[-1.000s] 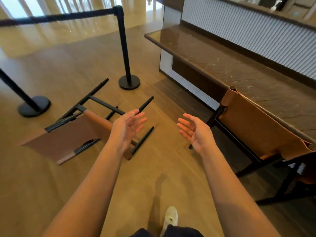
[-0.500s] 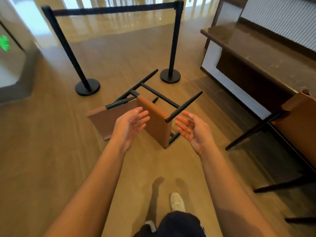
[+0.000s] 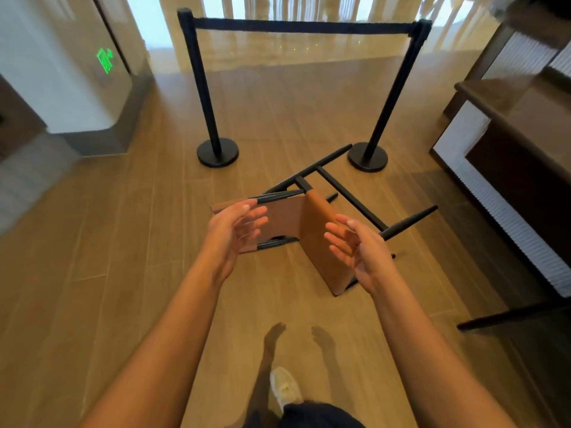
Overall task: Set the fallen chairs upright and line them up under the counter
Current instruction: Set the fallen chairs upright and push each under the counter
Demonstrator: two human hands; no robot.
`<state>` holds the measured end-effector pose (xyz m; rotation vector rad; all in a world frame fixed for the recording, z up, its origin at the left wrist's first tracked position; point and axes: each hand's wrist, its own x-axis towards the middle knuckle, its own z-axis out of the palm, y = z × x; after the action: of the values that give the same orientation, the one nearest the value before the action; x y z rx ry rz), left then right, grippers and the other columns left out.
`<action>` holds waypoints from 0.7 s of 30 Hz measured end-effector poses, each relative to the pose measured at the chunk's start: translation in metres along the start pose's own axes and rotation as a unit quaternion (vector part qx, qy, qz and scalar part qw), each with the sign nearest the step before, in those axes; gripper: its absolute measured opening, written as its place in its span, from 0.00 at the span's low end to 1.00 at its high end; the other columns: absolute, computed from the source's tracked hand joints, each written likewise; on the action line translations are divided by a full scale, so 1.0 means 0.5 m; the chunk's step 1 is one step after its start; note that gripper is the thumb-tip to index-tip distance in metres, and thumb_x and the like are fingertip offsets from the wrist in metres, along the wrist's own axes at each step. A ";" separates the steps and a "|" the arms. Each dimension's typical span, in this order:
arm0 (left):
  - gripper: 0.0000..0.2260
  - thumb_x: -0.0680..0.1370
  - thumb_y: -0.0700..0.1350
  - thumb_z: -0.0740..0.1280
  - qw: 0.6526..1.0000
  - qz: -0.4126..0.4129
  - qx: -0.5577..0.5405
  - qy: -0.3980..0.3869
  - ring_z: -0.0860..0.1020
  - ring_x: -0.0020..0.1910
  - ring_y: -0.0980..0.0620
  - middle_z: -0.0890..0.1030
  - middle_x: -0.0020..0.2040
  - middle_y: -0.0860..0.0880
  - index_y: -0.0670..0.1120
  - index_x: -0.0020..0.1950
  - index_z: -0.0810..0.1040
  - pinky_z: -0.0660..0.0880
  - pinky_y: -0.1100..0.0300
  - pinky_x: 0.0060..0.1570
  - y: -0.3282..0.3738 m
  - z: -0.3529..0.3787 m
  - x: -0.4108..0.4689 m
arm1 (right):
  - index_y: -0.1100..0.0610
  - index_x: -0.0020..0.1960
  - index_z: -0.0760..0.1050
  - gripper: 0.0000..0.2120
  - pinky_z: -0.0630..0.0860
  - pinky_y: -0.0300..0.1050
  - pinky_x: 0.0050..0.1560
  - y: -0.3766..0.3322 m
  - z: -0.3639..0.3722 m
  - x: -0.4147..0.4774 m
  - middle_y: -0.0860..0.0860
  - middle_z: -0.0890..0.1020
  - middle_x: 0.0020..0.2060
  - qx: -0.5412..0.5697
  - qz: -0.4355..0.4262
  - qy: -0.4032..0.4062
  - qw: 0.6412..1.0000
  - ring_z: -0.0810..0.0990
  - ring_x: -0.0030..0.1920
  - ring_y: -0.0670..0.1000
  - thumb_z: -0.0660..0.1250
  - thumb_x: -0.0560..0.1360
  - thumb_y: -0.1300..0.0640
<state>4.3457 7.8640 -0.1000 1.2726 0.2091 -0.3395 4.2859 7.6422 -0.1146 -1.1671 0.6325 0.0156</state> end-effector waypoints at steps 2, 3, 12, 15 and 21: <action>0.10 0.79 0.43 0.61 1.000 0.008 -0.004 0.013 0.81 0.55 0.46 0.84 0.54 0.44 0.44 0.57 0.79 0.74 0.53 0.56 0.011 -0.026 0.022 | 0.53 0.55 0.79 0.11 0.80 0.44 0.47 -0.005 0.026 0.025 0.52 0.86 0.48 -0.006 0.004 -0.002 1.000 0.85 0.48 0.50 0.59 0.81 0.55; 0.10 0.79 0.43 0.61 1.000 0.012 -0.005 0.017 0.81 0.55 0.46 0.84 0.53 0.45 0.45 0.55 0.80 0.74 0.52 0.56 0.015 -0.042 0.033 | 0.53 0.54 0.80 0.11 0.79 0.45 0.48 -0.006 0.041 0.038 0.52 0.86 0.48 -0.008 0.008 -0.003 1.000 0.84 0.48 0.49 0.59 0.81 0.55; 0.10 0.80 0.41 0.60 0.999 -0.001 -0.009 0.035 0.81 0.54 0.46 0.84 0.52 0.45 0.47 0.56 0.80 0.75 0.54 0.54 0.071 -0.214 0.150 | 0.53 0.52 0.80 0.10 0.79 0.45 0.50 0.034 0.225 0.116 0.52 0.85 0.48 -0.014 0.023 0.011 1.000 0.84 0.48 0.50 0.59 0.81 0.56; 0.10 0.80 0.41 0.60 1.000 -0.011 0.016 0.022 0.81 0.55 0.46 0.84 0.53 0.44 0.47 0.57 0.79 0.74 0.53 0.57 0.103 -0.287 0.194 | 0.54 0.52 0.81 0.11 0.78 0.45 0.48 0.074 0.296 0.126 0.53 0.86 0.48 0.006 0.027 0.037 0.999 0.84 0.49 0.50 0.59 0.81 0.56; 0.10 0.80 0.40 0.60 0.997 -0.032 0.061 -0.020 0.82 0.54 0.47 0.83 0.54 0.43 0.46 0.55 0.80 0.74 0.55 0.55 0.178 -0.430 0.277 | 0.55 0.52 0.80 0.11 0.78 0.43 0.43 0.180 0.450 0.124 0.52 0.85 0.46 0.084 0.056 0.096 0.990 0.84 0.45 0.49 0.59 0.81 0.58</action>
<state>4.5144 8.0742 -0.1283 1.3798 0.1971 -0.4375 4.4098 7.8533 -0.1662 -0.9754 0.8517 -0.0550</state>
